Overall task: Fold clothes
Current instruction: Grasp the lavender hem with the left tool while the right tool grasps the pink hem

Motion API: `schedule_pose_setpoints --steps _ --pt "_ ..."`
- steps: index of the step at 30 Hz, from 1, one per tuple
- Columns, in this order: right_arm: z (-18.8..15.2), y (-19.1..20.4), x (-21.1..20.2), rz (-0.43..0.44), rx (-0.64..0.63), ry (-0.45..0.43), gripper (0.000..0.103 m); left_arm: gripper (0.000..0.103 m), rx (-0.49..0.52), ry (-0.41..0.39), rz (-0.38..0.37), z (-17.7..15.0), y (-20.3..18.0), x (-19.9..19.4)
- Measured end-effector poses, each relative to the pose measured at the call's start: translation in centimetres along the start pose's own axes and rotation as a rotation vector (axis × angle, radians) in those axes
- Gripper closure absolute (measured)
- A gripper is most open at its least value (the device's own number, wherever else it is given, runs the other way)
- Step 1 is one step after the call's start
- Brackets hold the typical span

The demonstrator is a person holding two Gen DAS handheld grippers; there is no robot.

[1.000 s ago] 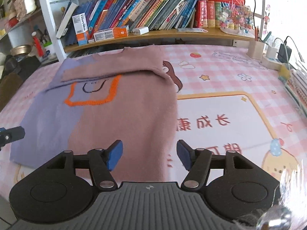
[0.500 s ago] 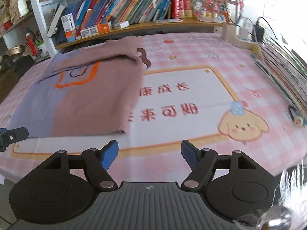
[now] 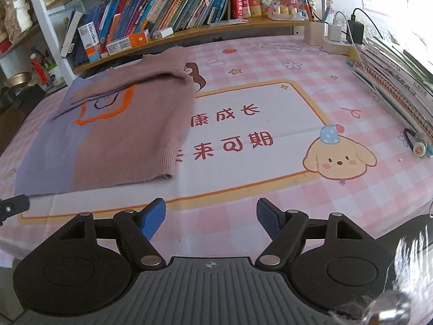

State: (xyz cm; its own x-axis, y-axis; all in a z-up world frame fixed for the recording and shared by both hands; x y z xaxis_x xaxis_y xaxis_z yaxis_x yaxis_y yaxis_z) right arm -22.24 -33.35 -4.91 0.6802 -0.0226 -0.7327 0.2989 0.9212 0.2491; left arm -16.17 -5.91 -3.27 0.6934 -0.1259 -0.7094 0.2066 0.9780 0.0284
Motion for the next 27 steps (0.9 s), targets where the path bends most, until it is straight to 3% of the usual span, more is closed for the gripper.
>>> schedule_pose_setpoints --steps 20,23,24,27 --pt "4.9 3.1 6.1 0.031 0.088 0.049 0.034 0.011 -0.226 0.052 0.123 2.3 10.5 5.7" --pt "5.3 3.4 7.1 0.019 0.098 0.065 0.043 0.013 -0.226 0.062 0.112 2.5 10.9 6.4" --pt "5.4 3.5 7.4 0.011 0.097 0.073 0.052 0.014 -0.227 0.067 0.112 2.5 11.1 6.7" --pt "5.6 4.0 8.0 0.001 0.086 0.075 0.062 0.026 -0.229 0.08 0.11 2.8 11.4 7.4"
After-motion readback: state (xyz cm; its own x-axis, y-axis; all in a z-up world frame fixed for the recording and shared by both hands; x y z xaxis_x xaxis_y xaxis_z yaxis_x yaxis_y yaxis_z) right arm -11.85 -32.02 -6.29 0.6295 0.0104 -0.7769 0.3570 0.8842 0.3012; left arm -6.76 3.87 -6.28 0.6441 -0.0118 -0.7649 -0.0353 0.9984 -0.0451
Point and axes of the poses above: each gripper's, at about its wrist camera, not at the fingertips, and x roughly the way its jaws point, y to its left, z to its top, the point moved 1 cm from there along x, roughly the way its jaws point, and after that the axes turned 7 degrees about x, right-handed, at the moved point
